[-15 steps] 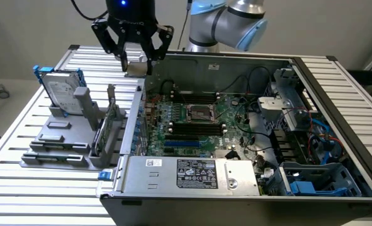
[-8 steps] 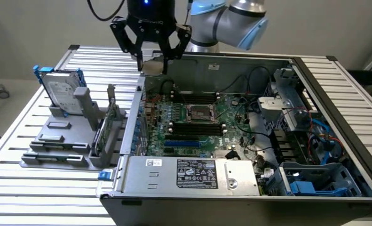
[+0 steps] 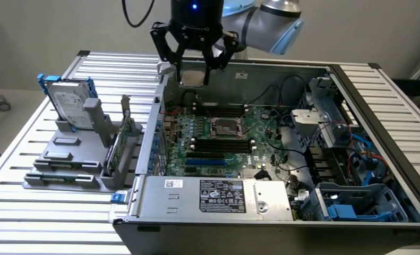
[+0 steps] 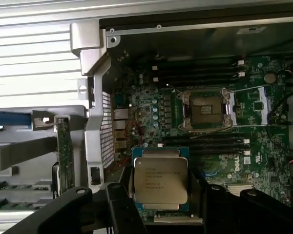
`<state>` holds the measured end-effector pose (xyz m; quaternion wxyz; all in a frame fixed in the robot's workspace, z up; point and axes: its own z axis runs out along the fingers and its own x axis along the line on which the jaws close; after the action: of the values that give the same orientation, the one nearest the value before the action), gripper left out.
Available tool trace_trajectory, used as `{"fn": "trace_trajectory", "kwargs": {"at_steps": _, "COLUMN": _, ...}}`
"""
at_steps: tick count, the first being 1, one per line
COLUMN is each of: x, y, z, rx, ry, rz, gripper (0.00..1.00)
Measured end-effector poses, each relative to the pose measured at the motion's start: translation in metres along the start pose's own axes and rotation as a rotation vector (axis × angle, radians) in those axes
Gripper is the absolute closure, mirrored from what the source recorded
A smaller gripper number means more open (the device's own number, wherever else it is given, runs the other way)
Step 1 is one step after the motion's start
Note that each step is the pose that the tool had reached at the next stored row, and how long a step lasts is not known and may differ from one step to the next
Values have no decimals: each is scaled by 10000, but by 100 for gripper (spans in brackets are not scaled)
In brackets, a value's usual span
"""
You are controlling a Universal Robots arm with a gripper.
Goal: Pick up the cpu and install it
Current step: 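Pick up the cpu and move it towards the insertion slot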
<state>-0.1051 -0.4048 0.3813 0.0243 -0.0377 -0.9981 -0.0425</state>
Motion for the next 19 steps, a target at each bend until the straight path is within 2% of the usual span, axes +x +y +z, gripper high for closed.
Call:
{"fn": "trace_trajectory", "kwargs": {"at_steps": 15, "x": -675, "y": 305, "z": 266, "rx": -1, "ry": -1, "rz": 1, "gripper": 45}}
{"fn": "trace_trajectory", "kwargs": {"at_steps": 19, "x": -809, "y": 399, "z": 339, "rx": 0, "ry": -1, "rz": 0, "gripper": 45}}
